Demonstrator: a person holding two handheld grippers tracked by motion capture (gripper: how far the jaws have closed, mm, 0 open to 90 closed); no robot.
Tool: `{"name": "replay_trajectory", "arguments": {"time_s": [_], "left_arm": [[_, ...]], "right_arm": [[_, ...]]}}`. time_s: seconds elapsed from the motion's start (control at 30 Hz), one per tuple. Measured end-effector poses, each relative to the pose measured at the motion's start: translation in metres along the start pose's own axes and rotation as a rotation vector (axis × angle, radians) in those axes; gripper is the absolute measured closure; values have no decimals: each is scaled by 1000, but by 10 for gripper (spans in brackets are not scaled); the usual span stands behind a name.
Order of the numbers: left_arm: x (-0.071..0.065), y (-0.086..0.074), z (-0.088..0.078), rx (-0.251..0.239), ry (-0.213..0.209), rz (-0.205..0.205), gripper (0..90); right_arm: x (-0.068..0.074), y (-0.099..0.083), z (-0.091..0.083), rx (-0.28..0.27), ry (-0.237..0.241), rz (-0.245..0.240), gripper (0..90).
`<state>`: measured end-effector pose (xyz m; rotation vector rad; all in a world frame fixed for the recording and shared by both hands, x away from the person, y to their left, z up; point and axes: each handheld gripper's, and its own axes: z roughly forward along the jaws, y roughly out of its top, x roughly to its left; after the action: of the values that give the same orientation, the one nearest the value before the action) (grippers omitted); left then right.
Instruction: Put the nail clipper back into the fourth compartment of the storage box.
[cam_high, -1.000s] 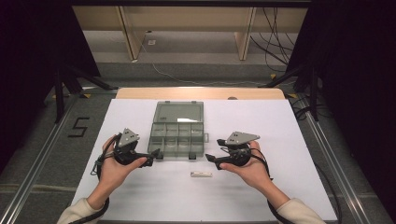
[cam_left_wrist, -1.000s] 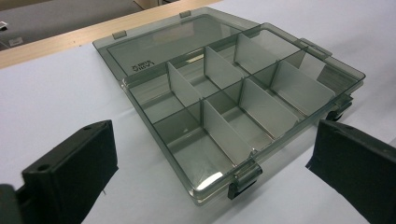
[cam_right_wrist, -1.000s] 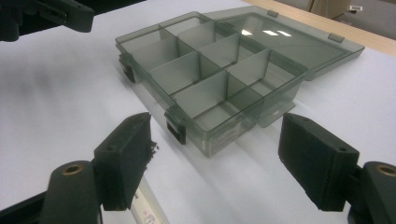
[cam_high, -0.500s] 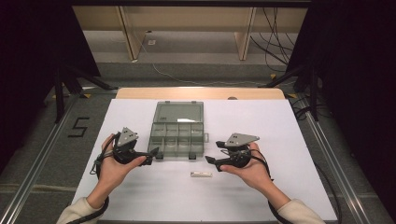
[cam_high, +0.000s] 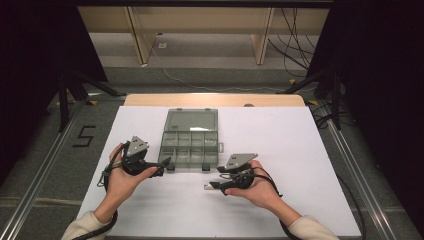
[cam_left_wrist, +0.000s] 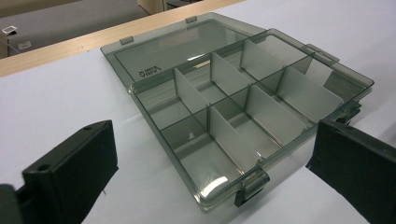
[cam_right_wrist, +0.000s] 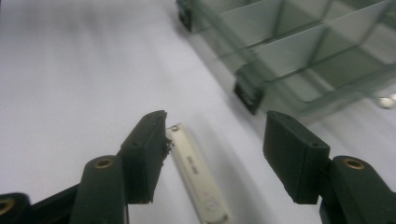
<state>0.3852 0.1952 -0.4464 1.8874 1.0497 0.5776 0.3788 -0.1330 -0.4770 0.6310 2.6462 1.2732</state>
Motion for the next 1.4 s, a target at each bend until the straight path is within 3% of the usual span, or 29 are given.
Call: {"name": "replay_trajectory", "arguments": {"time_s": [0.3, 0.4, 0.73, 1.2, 1.4], "left_arm": [[1, 0, -1, 1, 1, 1, 0], [1, 0, -1, 1, 0, -3, 0], [2, -1, 1, 3, 0, -7, 1], [3, -1, 1, 2, 4, -7, 7], [3, -2, 1, 6, -2, -14, 8]], "right_arm": [[9, 3, 19, 61, 28, -64, 505], [12, 3, 22, 83, 14, -92, 531], [15, 2, 30, 105, 1, -119, 596], [9, 4, 33, 111, 58, -115, 770], [10, 7, 33, 134, 54, -129, 782]]}}
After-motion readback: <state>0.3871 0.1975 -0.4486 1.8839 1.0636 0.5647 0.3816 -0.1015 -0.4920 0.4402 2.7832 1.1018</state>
